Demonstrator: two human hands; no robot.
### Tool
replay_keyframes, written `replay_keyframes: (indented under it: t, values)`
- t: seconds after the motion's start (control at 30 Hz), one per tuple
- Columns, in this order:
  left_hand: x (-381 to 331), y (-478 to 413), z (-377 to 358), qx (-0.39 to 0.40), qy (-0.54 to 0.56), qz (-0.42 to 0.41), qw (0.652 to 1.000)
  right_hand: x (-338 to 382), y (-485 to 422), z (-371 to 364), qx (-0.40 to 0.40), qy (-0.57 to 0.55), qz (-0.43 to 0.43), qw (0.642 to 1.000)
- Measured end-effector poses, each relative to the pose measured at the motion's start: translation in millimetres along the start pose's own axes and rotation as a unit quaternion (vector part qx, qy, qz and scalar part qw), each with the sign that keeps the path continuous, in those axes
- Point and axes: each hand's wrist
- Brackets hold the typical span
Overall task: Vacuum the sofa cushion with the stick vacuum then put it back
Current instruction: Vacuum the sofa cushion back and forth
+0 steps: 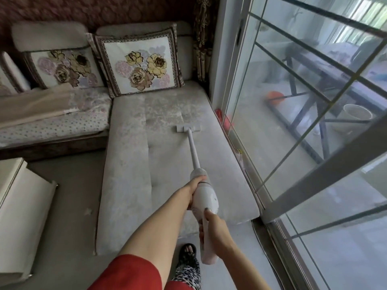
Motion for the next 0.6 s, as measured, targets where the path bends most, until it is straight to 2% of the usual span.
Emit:
replay_keyframes:
  t: [0.37, 0.6]
  values:
    - [-104, -6, 27, 0.030, -0.005, -0.009, 1.000, 62, -79, -40, -0.018, -0.019, -0.027, 0.999]
    - [-127, -20, 38, 0.048, 0.008, -0.006, 0.999, 72, -96, -55, -0.015, -0.009, -0.024, 1.000]
Point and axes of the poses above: each hand's wrist, its own y-axis away from the middle knuckle, its own z-axis out of the back of the hand, x = y × z, and after that the axes turned 15 degrees about z, right-handed
